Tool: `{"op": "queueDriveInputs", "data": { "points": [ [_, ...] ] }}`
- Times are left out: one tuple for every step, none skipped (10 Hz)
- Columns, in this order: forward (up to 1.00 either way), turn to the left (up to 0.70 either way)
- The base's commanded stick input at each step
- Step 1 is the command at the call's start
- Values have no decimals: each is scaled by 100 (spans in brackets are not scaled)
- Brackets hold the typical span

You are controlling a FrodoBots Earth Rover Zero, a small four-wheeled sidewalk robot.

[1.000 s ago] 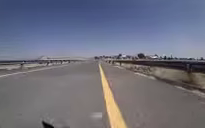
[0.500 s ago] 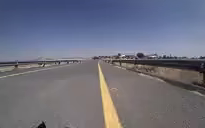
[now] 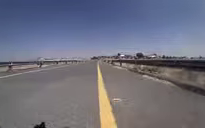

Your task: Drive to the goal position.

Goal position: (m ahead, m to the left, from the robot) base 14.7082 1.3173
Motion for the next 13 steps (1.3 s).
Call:
{"op": "queueDriveInputs", "data": {
  "points": [
    [100, 0],
    [100, 0],
    [100, 0],
    [100, 0],
    [100, 0],
    [100, 0],
    [100, 0],
    [100, 0],
    [100, 0],
    [100, 0],
    [100, 0],
    [100, 0],
    [100, 0]
  ]
}}
